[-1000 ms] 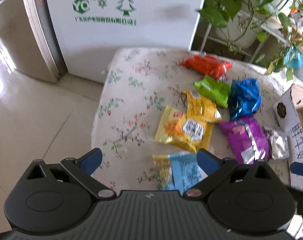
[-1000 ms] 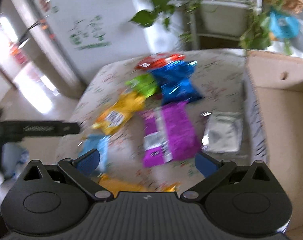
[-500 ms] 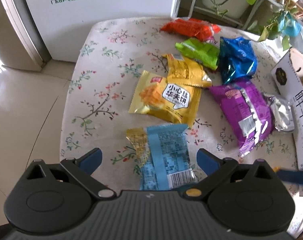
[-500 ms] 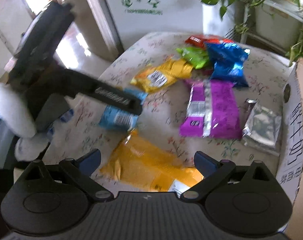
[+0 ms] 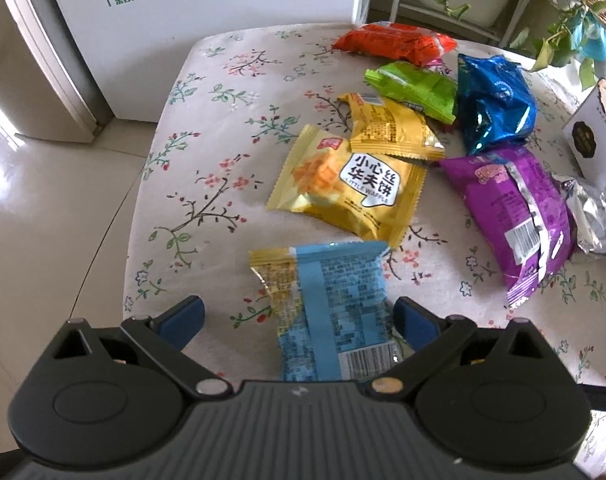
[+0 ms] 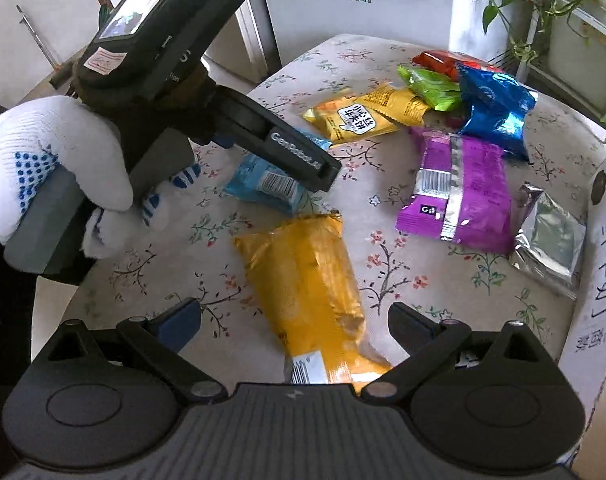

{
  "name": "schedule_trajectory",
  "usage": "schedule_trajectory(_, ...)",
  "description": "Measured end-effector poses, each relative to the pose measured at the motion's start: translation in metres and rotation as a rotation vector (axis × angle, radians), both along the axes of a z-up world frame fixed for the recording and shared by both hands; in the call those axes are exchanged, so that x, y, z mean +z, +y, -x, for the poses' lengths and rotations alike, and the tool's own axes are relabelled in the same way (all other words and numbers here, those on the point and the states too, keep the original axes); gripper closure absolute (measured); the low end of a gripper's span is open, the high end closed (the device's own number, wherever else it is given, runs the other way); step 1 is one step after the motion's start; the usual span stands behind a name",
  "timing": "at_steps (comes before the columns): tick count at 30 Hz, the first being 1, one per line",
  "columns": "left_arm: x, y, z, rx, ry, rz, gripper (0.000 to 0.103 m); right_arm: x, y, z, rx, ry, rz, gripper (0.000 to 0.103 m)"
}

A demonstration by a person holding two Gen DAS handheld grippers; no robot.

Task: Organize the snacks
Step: 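Lower left tool over blue-and-yellow pack while right tool lowers over yellow chip bag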

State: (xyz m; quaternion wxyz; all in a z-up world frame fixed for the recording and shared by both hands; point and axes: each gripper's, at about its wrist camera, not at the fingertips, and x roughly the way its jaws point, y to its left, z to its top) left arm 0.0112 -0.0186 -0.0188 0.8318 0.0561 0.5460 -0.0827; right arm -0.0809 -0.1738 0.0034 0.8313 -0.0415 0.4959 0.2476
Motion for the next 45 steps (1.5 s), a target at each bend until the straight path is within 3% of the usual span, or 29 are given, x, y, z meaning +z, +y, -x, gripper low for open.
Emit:
schedule_trajectory(14,-0.002,-0.004,0.008,-0.017,0.014,0.002,0.000,-0.038,0.025,-0.016,-0.032,0.005,0.190,0.000)
schedule_trajectory(29,-0.003,-0.003,0.013,0.006,-0.012,0.008,0.000,-0.042,0.026,-0.013,-0.048,-0.026,0.187,0.000)
schedule_trajectory(45,0.000,-0.003,0.016,-0.006,-0.022,0.013,0.002,-0.038,0.018,-0.017,-0.068,-0.001,0.198,0.003)
